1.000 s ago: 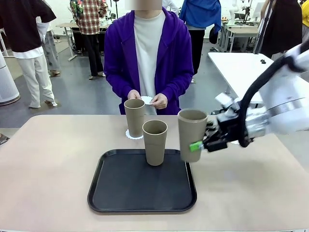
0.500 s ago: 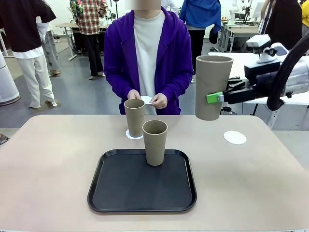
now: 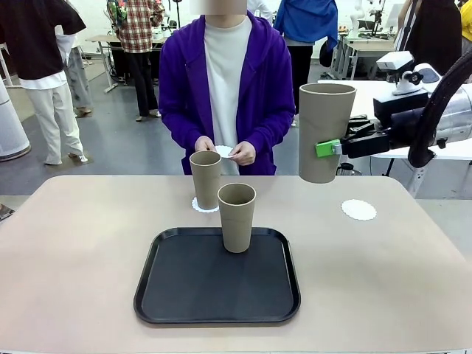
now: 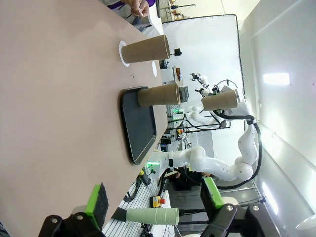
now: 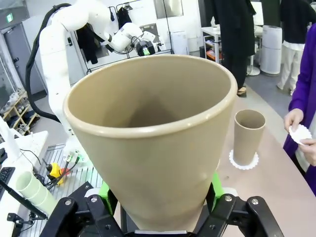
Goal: Place coasters on the table and set cups on them.
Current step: Take one Reusable plastic cup from the Flat Tray and place it on a coaster set by the human.
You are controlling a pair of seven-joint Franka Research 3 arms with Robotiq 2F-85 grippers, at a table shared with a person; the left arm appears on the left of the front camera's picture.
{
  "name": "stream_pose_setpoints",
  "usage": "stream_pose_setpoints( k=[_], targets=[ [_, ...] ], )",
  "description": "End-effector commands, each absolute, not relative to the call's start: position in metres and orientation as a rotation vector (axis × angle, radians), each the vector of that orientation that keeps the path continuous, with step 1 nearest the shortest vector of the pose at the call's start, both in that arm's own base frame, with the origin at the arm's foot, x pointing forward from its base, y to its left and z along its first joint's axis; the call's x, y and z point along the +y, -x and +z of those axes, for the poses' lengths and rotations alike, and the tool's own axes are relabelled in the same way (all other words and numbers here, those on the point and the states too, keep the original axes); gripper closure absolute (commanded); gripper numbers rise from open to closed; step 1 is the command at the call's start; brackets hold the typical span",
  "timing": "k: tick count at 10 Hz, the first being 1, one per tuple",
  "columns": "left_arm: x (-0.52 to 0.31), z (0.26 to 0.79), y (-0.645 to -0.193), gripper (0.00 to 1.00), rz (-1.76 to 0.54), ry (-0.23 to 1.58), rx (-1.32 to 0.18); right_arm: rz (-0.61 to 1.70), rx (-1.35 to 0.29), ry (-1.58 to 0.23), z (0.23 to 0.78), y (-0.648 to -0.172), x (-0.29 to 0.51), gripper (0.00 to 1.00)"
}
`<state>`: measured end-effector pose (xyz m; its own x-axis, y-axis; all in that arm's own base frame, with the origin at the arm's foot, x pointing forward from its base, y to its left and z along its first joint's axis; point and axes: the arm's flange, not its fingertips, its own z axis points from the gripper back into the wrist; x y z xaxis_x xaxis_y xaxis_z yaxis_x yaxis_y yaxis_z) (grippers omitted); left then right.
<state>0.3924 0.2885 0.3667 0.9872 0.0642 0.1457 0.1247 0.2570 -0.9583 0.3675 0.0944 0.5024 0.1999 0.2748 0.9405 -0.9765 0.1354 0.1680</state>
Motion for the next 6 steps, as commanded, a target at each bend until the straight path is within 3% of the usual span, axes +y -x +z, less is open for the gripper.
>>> stream_pose_setpoints(
  k=[1,6],
  targets=[
    [0.289,0.370,-0.392,0.00,-0.037,1.308,-0.167,1.065,-0.991,-0.947,0.489,-0.407,0.070,0.16],
    [0.289,0.370,-0.392,0.00,-0.037,1.308,-0.167,0.747,-1.135,-0.794,0.451,-0.521,-0.087,0.16]
  ],
)
